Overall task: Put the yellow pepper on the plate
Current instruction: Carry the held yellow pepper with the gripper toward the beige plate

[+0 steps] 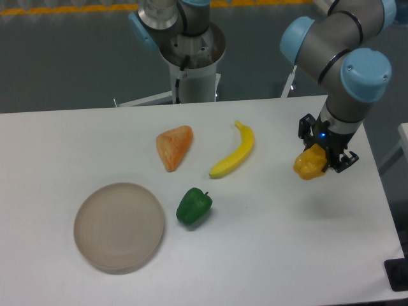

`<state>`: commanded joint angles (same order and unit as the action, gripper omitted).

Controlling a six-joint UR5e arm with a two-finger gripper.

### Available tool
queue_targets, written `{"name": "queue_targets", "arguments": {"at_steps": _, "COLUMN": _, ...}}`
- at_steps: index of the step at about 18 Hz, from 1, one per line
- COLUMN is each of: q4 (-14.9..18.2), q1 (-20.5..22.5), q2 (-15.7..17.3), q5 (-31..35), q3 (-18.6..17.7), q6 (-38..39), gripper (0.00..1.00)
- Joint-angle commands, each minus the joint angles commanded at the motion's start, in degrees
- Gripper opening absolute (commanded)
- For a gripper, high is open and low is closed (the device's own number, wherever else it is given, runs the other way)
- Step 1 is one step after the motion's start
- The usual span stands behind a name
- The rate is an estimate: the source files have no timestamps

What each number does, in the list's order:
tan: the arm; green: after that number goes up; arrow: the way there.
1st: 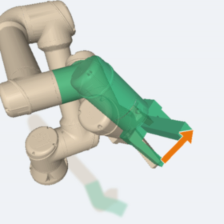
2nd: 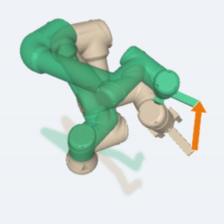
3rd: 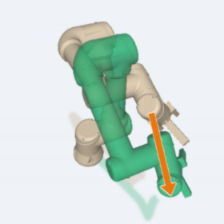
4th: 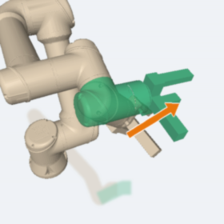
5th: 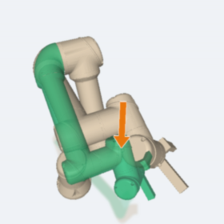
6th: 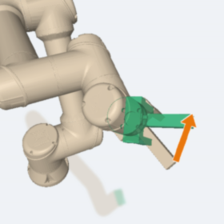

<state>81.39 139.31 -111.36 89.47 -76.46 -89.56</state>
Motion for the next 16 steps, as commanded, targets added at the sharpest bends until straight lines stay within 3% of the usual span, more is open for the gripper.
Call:
{"name": "queue_targets", "arguments": {"at_steps": 7, "q4": -0.1, "q1": -0.3, "q2": -0.4, "q5": -1.8, "q3": 0.6, "q6": 1.0, "gripper": 0.05}}
{"name": "queue_targets", "arguments": {"at_steps": 16, "q4": -0.3, "q1": -9.0, "q2": 1.1, "q5": -3.0, "q3": -0.3, "q6": 8.0, "gripper": 0.04}}
